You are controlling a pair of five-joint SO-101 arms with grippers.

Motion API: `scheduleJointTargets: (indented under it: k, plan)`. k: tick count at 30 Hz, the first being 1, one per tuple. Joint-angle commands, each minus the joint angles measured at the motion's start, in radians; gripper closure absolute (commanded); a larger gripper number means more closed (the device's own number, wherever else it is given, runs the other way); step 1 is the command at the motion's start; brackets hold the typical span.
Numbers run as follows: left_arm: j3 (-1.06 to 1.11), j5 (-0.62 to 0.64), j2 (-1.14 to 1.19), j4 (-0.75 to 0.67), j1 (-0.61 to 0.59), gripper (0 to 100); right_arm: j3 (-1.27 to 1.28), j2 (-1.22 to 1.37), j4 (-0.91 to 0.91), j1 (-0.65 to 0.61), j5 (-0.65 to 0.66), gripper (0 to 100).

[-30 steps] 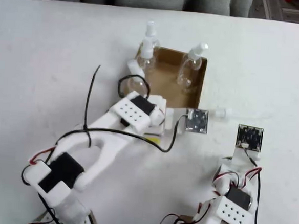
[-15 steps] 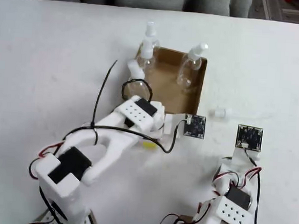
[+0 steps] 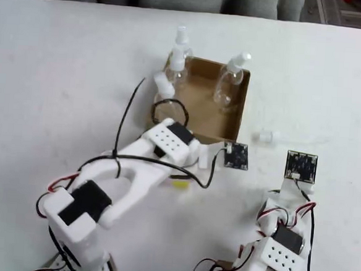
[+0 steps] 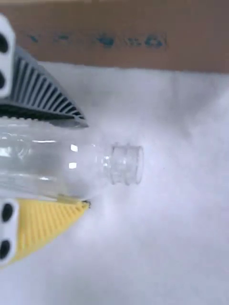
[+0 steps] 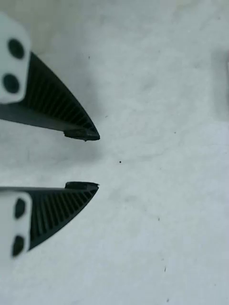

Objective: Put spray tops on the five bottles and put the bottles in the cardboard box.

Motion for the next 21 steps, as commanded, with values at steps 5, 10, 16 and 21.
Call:
scheduleJointTargets:
  k: [5,10,16,21]
  plan:
    - [0.092,0.393,-0.232,0.018,0.018,98,-0.011,0.001,-0.021,-0.005,0.009,88.6]
    - [0.212,0.516,-0.371,-0.015,0.018,98,-0.012,0.001,-0.021,-0.002,0.009,88.5]
    - [0.411,0.546,-0.552,-0.187,-0.062,98,-0.015,0.002,-0.021,-0.002,0.008,88.7]
    - [0.577,0.548,-0.687,-0.29,-0.209,98,-0.043,0.012,-0.005,0.007,0.002,88.9]
